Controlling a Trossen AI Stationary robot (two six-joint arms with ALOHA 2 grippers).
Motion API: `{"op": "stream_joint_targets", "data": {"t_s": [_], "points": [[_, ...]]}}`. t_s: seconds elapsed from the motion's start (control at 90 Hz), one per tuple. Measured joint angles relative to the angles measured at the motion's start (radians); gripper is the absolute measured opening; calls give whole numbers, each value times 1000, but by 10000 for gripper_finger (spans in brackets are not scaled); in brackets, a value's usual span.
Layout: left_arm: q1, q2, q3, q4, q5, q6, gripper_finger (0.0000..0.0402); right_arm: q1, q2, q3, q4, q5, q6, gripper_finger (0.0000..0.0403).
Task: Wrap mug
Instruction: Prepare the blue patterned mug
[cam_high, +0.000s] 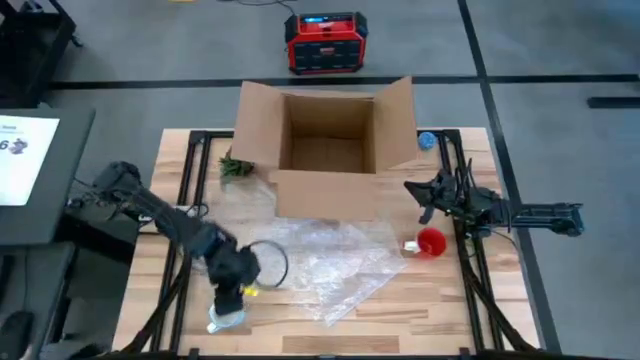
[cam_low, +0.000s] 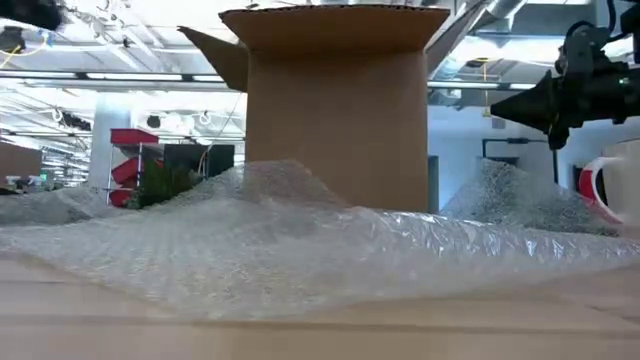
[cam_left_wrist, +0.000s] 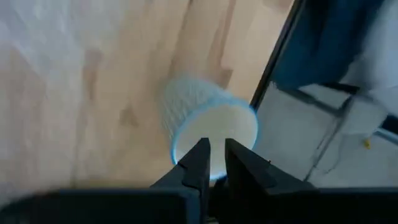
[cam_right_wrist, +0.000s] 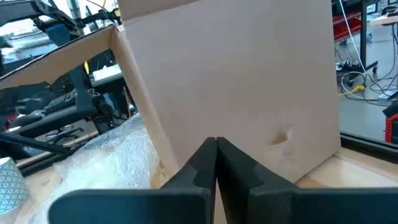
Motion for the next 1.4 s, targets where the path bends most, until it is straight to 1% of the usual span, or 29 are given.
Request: {"op": "stream_joint_targets", "data": {"t_s": [0.1,0.189,0.256,0.356,0.489,0.578,0.656,0.756,0.811,0.867,0.911,1.011,1.1,1.267,1.333,1.4], "points": [[-76,46,-12,-4,-22,-97,32,0,-1,0,48,4,-62,0],[-103,87,-13,4,-35,-154,36,0,0,0,75,4,-113,0],[-112,98,-13,7,-37,-195,46,0,0,0,96,4,-140,0],[-117,92,-13,18,-39,-246,74,0,0,0,110,4,-166,0],[-114,68,-8,67,-44,-332,124,0,0,0,114,4,-173,0],[-117,59,8,107,-44,-345,155,0,0,0,116,4,-173,0],[-119,47,23,65,-45,-344,167,0,0,0,118,4,-187,0],[-126,48,27,-60,-78,-279,169,0,0,0,118,4,-194,0],[-135,53,23,-136,-131,-264,169,0,0,0,117,4,-195,0],[-138,57,20,-149,-180,-254,170,0,0,0,117,4,-195,0],[-139,58,7,-128,-201,-240,171,0,0,0,115,4,-195,0],[-131,61,-23,-52,-217,-206,173,0,0,0,106,3,-195,0],[-131,59,-74,20,-222,-182,174,0,0,0,104,3,-195,0],[-131,61,-154,48,-219,-169,173,0,0,0,102,3,-195,0],[-128,61,-175,86,-226,-158,166,0,0,0,102,3,-195,0],[-124,61,-191,148,-234,-136,146,0,0,0,102,3,-195,0]]}}
